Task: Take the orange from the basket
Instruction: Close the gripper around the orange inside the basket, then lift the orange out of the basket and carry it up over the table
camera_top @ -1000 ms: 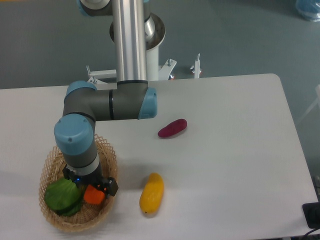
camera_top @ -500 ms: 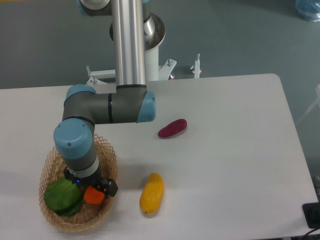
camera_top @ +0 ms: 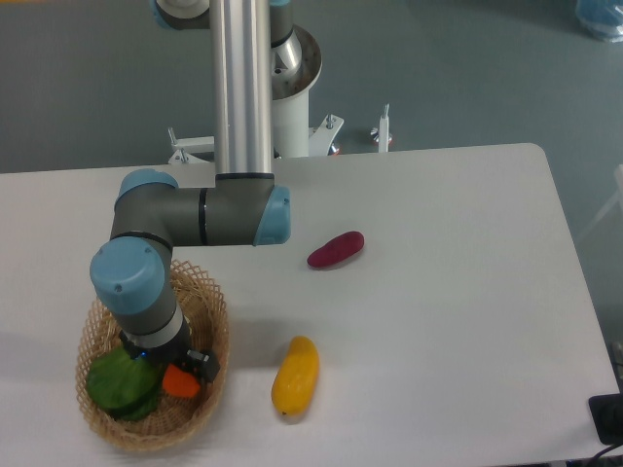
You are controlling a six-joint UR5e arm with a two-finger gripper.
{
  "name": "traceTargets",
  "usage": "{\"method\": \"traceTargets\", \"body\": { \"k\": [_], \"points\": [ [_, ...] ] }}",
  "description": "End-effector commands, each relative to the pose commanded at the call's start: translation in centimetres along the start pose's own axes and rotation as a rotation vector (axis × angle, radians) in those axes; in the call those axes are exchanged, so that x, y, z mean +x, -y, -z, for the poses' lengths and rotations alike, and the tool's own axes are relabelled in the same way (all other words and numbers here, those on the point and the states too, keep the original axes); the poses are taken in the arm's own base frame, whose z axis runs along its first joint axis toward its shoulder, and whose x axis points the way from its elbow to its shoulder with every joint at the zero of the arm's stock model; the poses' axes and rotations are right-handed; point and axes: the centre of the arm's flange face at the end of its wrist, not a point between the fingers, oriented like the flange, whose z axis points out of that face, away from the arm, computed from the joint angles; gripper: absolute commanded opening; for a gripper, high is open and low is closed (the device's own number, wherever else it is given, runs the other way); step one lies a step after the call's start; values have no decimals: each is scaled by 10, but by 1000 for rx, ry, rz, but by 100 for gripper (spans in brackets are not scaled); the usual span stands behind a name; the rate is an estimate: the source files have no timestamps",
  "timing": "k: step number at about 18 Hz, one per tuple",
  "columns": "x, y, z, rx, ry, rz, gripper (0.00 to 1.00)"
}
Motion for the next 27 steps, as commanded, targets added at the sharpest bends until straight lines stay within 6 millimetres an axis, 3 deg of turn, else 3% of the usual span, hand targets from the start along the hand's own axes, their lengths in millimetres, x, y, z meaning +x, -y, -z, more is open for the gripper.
{"method": "traceTargets", "body": {
  "k": [4,10,12,13,14,19,23,25,27],
  "points": [
    [-1,2,9,15,3,-3,49],
    [-1,3,12,18,5,-10,39],
    [-3,5,31,46,13,-13,39],
    [-7,6,50,71,21,-31,39],
    [-14,5,69,98,33,-35,39],
    [-56,-10,112,155,43,9,39],
    [-90,-28,135,191,49,21,40],
    [-115,-45,134,167,31,24,40],
    [-140,-64,148,161,21,1,40]
  ]
}}
